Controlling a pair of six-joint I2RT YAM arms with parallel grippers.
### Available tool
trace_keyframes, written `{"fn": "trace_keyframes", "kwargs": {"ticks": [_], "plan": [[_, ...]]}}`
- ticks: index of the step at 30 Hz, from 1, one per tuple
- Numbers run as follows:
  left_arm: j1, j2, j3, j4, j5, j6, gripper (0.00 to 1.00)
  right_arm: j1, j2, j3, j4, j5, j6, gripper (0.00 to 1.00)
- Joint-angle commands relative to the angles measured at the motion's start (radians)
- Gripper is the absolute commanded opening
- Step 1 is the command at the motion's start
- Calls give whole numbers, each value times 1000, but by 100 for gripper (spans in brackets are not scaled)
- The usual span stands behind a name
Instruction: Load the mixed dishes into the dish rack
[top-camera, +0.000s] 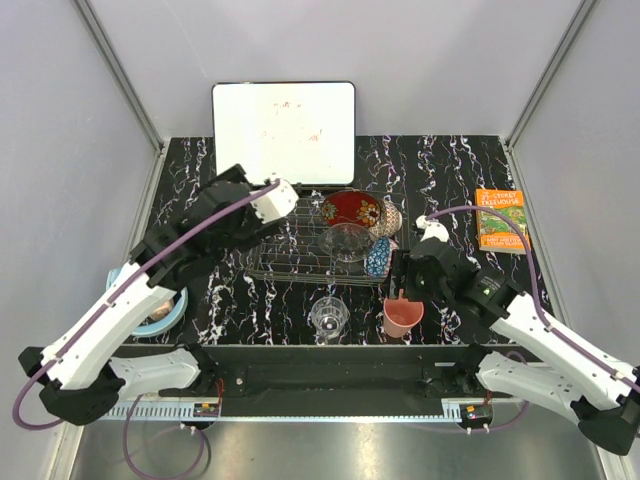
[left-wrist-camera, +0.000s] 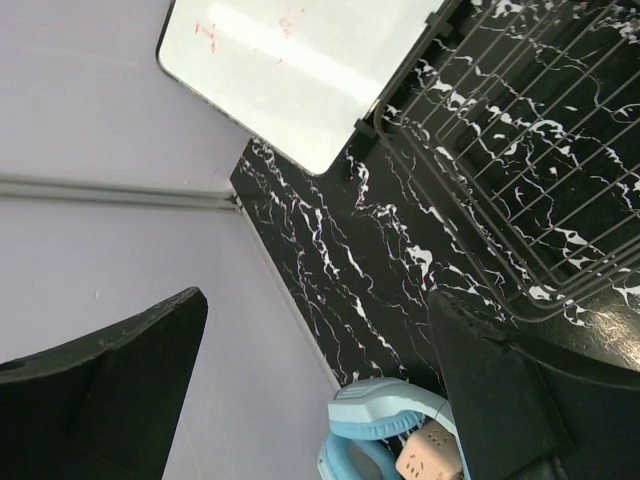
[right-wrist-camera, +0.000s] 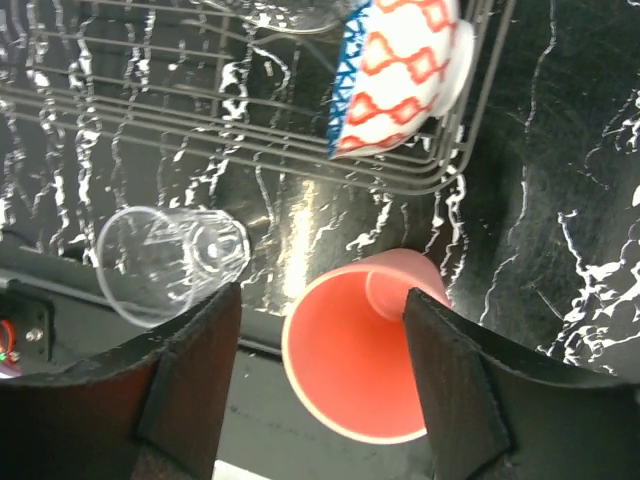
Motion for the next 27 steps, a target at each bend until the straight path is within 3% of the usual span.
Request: {"fn": "trace_keyframes", "kwargs": {"ticks": [1,10,16,24,27], "plan": [[54,-42,0,18,54,-49,99,66,1,61,-61,-4,54,72],[94,-55,-40,20,82,-82,99,316,123,49,-78,76,172,70],[98,-68,-59,24,83,-93,99,325,146,37,-84,164,195,66],[106,-89,-52,27,86,-142,99,325,221,-11,-83,188,242,42],[118,-97,-50,20,115,-200,99,325,274,-9,-84,185,264,39]]}}
